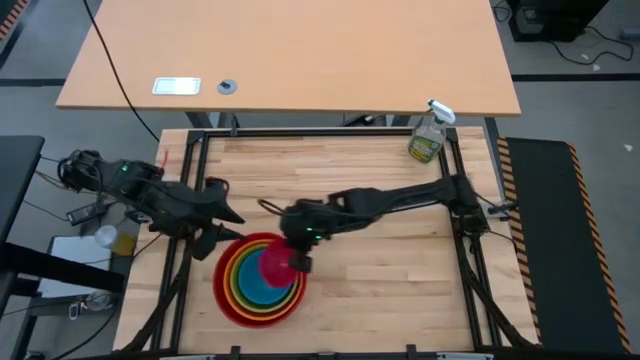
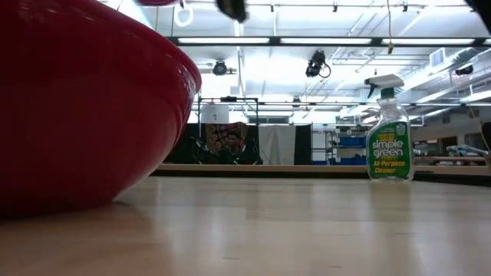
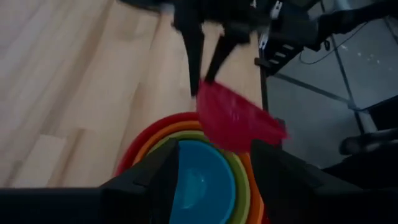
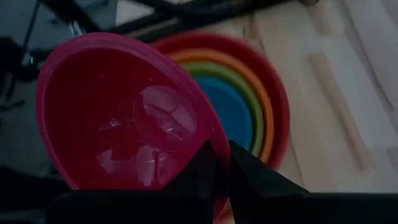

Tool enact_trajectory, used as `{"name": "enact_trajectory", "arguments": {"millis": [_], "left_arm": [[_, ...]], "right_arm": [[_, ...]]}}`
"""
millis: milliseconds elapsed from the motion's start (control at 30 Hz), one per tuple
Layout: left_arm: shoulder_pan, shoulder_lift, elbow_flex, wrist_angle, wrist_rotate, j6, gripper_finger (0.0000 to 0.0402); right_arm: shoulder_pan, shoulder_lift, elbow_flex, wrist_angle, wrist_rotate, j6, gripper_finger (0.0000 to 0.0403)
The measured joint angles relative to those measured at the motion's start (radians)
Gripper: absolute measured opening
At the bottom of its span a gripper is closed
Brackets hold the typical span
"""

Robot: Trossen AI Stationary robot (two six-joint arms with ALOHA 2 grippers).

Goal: Nest bowls inside each other
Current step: Stack the red bowl on top of the blue bowl, then return to Home Position

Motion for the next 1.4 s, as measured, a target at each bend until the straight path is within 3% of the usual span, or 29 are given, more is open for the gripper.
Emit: {"name": "enact_trajectory", "arguments": {"millis": [233,467,833,1200,1400], "left_arm": [[0.0,-0.006,0.101,-0.183,-0.092,0.013,0.0201],[-0.007,-0.014,0.103,-0.212,-0.084,0.001,0.0201],[-0.014,-0.011,0.103,-0.24,-0.077,-0.035,0.0201],[-0.014,0.003,0.061,-0.243,-0.075,-0.025,0.0201],[-0.018,0.0,-0.006,-0.214,-0.075,-0.044,0.0201]], "right_arm": [[-0.009,0.186,0.197,0.043,-0.001,-0.026,0.0033],[-0.005,0.287,0.202,0.185,-0.066,-0.038,0.0033],[-0.002,0.357,0.197,0.057,-0.038,-0.077,0.004],[-0.037,0.346,0.202,0.018,-0.121,-0.095,0.0162],[-0.059,0.265,0.231,-0.117,-0.114,-0.065,0.0184]]}}
